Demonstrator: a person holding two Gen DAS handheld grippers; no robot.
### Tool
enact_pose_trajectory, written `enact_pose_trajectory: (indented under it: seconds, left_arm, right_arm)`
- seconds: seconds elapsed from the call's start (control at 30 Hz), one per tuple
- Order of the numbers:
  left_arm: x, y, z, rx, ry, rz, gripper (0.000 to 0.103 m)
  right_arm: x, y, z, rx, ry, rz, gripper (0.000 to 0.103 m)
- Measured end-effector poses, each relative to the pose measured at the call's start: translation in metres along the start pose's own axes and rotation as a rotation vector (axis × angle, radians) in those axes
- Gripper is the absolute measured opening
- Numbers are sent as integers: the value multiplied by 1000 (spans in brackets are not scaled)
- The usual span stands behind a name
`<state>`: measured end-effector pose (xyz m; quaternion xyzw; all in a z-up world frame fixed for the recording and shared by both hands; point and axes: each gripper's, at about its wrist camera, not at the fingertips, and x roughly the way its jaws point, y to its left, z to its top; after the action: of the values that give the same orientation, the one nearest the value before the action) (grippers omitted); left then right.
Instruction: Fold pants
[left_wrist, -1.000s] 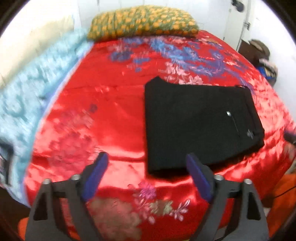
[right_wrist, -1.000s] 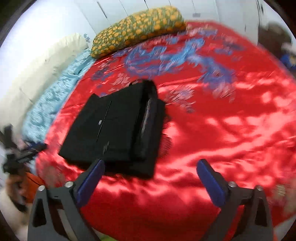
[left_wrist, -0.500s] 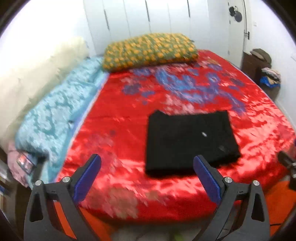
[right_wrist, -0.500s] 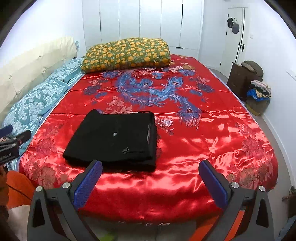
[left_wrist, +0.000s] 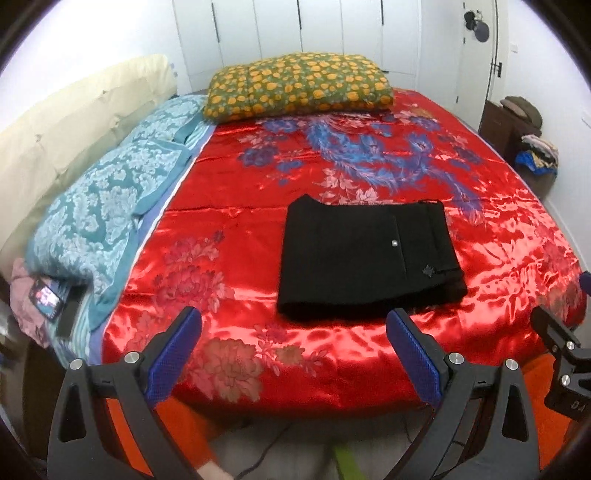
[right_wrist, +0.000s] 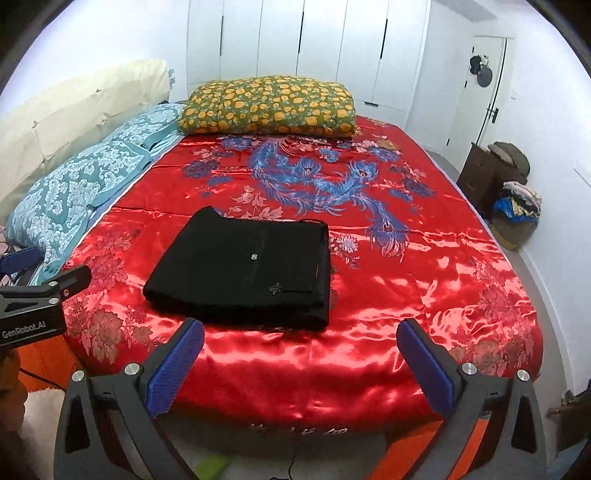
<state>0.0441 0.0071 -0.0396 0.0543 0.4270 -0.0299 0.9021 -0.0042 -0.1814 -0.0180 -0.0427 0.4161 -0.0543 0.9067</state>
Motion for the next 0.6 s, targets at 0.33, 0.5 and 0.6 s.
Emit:
enact_pose_trajectory:
  seconds: [0.33, 0.5, 0.6]
  left_arm:
    - [-6, -1, -1, 7, 27, -26, 101]
    - [-7, -2, 0, 8, 35, -35, 101]
    - [-9, -2, 0, 4, 43, -52, 101]
  right_arm:
    - [-6, 3, 5, -5, -15, -21, 103]
    - [-8, 4, 6, -5, -6, -23, 103]
    - [-8, 4, 6, -1, -11, -24, 103]
